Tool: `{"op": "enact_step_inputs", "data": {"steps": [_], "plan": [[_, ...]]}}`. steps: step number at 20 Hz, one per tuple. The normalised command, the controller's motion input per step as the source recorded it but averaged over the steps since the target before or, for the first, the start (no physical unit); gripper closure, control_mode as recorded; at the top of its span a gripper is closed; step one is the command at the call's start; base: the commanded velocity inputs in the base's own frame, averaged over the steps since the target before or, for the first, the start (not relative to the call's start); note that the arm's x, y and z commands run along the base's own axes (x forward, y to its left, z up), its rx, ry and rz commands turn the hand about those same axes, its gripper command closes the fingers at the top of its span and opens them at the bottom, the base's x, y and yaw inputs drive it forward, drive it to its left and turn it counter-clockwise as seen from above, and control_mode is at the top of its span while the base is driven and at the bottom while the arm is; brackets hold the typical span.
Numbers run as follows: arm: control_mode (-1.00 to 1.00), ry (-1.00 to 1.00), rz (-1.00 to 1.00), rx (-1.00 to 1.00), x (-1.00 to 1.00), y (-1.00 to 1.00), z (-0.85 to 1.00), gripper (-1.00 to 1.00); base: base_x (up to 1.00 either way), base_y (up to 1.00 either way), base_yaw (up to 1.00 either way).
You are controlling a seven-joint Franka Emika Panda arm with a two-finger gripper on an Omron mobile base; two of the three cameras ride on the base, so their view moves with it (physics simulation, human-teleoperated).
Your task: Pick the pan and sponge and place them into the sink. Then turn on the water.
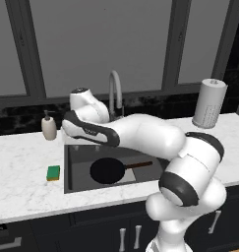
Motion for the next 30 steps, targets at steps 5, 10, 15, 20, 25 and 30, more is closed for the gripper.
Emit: {"op": "enact_step_inputs", "data": {"steps": [5, 10, 15, 20, 25, 30], "plan": [[-1.00, 0.02, 0.17, 0.00, 0.00, 0.65, -0.11, -1.00, 0.00, 0.00, 0.00], [-1.00, 0.00, 0.13, -0.01, 0.07, 0.72, -0.25, -1.00, 0.00, 0.00, 0.00], [-1.00, 0.00, 0.01, 0.00, 0.41, 0.59, -0.38, -1.00, 0.00, 0.00, 0.00], [-1.00, 0.01, 0.00, -0.02, 0.31, 0.13, -0.26, -1.00, 0.00, 0.00, 0.00], [-1.00, 0.12, 0.00, -0.08, 0.25, 0.33, -0.10, -1.00, 0.00, 0.00, 0.00], [-1.00, 0.04, 0.00, -0.02, 0.19, 0.15, -0.30, -1.00, 0.00, 0.00, 0.00]]}}
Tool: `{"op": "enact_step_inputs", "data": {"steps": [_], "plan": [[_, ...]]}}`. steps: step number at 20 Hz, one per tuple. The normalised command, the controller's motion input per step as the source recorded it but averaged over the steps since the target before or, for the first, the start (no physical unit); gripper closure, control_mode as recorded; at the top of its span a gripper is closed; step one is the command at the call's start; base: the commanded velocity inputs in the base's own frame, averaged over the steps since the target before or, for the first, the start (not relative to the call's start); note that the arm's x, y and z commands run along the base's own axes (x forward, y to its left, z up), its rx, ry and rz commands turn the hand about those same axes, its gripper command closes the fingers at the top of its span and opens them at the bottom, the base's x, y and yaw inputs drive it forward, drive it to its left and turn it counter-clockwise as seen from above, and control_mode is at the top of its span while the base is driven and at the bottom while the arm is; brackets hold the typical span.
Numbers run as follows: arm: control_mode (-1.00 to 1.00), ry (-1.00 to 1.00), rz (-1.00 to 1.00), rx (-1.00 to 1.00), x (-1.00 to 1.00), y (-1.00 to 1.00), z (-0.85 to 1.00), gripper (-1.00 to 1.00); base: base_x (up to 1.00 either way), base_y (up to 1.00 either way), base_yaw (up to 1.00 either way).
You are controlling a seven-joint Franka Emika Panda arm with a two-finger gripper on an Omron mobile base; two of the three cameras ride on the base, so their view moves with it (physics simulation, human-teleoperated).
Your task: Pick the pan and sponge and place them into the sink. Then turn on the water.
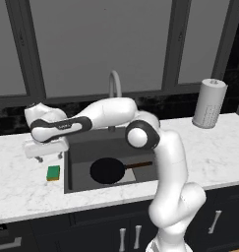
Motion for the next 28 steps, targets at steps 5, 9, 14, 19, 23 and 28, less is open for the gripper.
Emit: {"op": "enact_step_inputs", "data": {"steps": [5, 9, 14, 19, 23, 28], "plan": [[-1.00, 0.00, 0.00, 0.00, 0.20, 0.00, -0.55, -1.00, 0.00, 0.00, 0.00], [-1.00, 0.00, 0.00, 0.00, 0.04, 0.00, -0.51, -1.00, 0.00, 0.00, 0.00], [-1.00, 0.00, -0.01, 0.00, -0.01, -0.04, -0.49, -1.00, 0.00, 0.00, 0.00], [-1.00, 0.00, -0.06, 0.01, -0.10, -0.29, -0.39, -1.00, 0.00, 0.00, 0.00], [-1.00, 0.00, -0.04, 0.01, -0.08, -0.10, -0.24, -1.00, 0.00, 0.00, 0.00], [-1.00, 0.00, -0.01, 0.02, -0.04, 0.00, -0.24, -1.00, 0.00, 0.00, 0.00]]}}
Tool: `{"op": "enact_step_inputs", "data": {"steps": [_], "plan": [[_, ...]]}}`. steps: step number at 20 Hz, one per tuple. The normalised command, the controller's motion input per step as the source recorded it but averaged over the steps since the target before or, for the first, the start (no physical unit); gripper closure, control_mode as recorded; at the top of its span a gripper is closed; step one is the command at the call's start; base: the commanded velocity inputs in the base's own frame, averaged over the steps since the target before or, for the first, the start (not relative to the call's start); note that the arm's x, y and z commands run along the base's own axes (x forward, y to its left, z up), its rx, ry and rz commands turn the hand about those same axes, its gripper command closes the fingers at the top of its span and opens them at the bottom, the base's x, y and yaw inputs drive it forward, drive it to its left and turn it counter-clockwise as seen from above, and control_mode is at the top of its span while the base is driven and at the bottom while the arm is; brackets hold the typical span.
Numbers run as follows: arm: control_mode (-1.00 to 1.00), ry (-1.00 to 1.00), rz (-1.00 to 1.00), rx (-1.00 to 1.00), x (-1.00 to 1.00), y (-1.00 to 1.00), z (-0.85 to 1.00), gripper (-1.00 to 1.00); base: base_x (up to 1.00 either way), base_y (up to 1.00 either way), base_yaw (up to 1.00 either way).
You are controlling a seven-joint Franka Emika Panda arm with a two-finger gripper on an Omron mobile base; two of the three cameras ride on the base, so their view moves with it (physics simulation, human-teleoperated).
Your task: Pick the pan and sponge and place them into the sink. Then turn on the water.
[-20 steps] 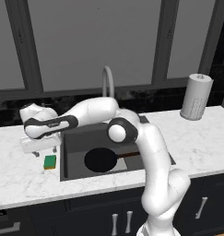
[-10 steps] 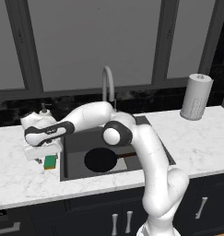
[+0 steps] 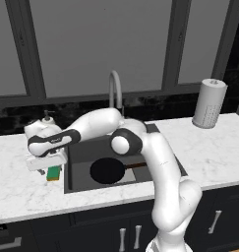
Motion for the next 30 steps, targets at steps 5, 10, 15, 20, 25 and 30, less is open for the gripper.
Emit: {"op": "enact_step_inputs", "data": {"steps": [5, 10, 15, 20, 25, 30], "plan": [[-1.00, -0.06, -0.09, 0.09, -0.28, -0.21, -0.43, -1.00, 0.00, 0.00, 0.00], [-1.00, -0.08, -0.09, 0.09, -0.31, -0.33, -0.49, -1.00, 0.00, 0.00, 0.00], [-1.00, -0.03, -0.05, 0.08, -0.10, -0.21, -0.60, -1.00, 0.00, 0.00, 0.00], [-1.00, 0.00, -0.02, 0.02, 0.00, -0.08, -0.53, -1.00, 0.00, 0.00, 0.00], [-1.00, -0.06, -0.01, 0.03, 0.00, -0.22, -0.45, -1.00, 0.00, 0.00, 0.00], [-1.00, -0.03, 0.00, 0.02, -0.06, 0.00, -0.21, 1.00, 0.00, 0.00, 0.00]]}}
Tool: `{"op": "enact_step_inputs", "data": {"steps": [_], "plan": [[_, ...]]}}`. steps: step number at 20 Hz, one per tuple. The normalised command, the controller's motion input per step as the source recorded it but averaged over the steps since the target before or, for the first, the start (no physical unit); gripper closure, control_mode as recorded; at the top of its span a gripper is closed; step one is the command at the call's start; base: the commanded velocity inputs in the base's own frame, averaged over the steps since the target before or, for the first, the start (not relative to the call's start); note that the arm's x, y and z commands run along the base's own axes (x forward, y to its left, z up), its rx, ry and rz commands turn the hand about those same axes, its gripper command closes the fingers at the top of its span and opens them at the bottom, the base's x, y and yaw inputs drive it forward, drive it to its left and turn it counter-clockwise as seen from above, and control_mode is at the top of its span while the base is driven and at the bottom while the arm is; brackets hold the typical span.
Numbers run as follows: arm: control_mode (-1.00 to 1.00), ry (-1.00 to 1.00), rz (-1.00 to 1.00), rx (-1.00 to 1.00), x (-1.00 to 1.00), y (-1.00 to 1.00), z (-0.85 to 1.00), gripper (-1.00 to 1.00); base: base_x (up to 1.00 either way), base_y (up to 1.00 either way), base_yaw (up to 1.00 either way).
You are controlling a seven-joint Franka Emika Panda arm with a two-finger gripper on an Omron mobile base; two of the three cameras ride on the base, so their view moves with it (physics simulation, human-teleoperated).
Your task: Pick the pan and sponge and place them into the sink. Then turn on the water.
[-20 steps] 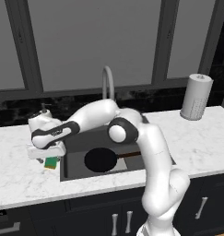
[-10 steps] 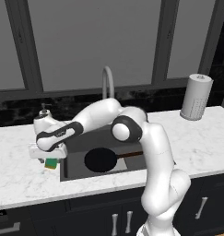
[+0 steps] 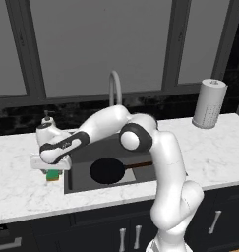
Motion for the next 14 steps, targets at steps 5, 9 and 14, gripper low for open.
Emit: {"op": "enact_step_inputs", "data": {"steps": [5, 9, 14], "plan": [[-1.00, -0.08, 0.00, 0.01, -0.04, 0.00, -0.15, 1.00, 0.00, 0.00, 0.00], [-1.00, -0.11, 0.00, 0.00, 0.00, 0.00, -0.11, 1.00, 0.00, 0.00, 0.00], [-1.00, -0.03, 0.00, 0.05, -0.08, -0.18, 0.09, 1.00, 0.00, 0.00, 0.00]]}}
